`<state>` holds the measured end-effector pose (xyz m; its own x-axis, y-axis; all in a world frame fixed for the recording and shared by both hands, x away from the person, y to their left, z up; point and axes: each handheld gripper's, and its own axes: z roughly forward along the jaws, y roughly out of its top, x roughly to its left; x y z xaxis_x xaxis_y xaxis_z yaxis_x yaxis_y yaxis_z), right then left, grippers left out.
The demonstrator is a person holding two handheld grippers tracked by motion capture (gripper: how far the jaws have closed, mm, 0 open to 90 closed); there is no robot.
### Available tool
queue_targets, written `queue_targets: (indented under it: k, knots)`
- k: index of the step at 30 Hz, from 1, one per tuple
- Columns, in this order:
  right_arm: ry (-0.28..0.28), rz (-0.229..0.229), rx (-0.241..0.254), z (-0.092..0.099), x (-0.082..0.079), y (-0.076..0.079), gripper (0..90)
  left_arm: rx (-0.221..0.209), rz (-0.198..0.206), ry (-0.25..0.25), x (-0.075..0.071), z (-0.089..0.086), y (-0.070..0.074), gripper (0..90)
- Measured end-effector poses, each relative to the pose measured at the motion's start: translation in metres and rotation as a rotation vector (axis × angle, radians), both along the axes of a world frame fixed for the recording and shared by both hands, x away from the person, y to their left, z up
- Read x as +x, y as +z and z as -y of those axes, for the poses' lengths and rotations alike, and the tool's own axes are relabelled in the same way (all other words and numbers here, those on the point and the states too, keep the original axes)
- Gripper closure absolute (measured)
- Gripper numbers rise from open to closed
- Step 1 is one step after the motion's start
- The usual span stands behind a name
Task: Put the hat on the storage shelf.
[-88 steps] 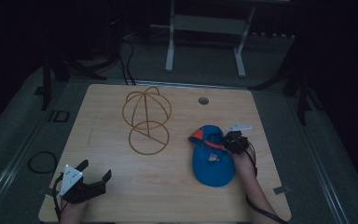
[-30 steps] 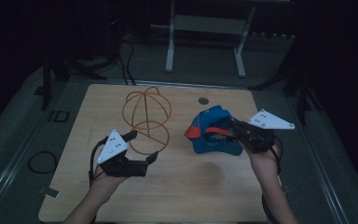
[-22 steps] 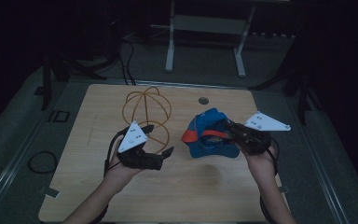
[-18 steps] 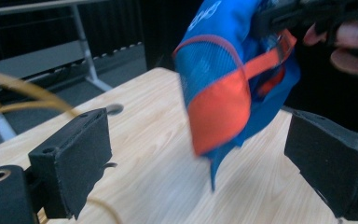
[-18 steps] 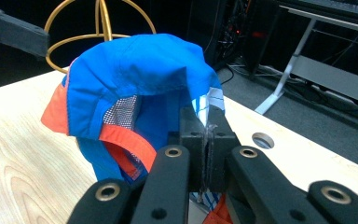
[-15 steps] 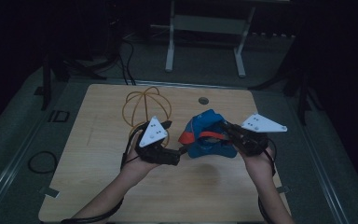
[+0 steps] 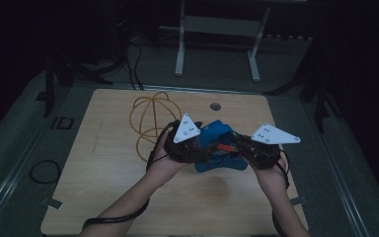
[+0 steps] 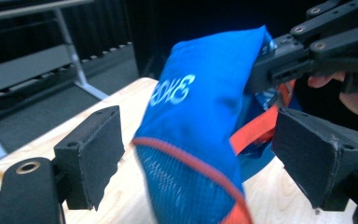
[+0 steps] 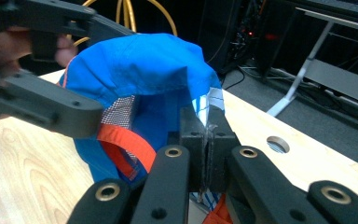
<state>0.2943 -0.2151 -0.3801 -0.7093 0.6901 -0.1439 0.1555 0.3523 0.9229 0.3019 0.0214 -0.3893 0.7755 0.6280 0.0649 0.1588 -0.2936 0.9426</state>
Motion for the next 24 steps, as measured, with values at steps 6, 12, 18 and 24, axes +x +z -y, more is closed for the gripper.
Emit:
queue_targets:
  k: [6, 12, 18, 24]
  knots:
    - [0.016, 0.002, -0.007, -0.003, -0.003, -0.001, 88.5, 0.019, -0.022, -0.002, 0.008, 0.008, -0.001, 34.9]
    - [0.017, 0.007, -0.006, -0.002, -0.004, 0.000, 88.5, 0.014, -0.018, -0.025, 0.010, 0.009, -0.002, 55.9]
    - [0.031, 0.005, -0.008, -0.005, -0.008, 0.000, 88.5, 0.034, -0.011, -0.040, 0.009, 0.013, -0.003, 74.4]
    - [0.028, 0.006, -0.001, -0.006, -0.009, -0.002, 88.4, 0.045, 0.009, -0.033, 0.006, 0.016, -0.001, 89.0]
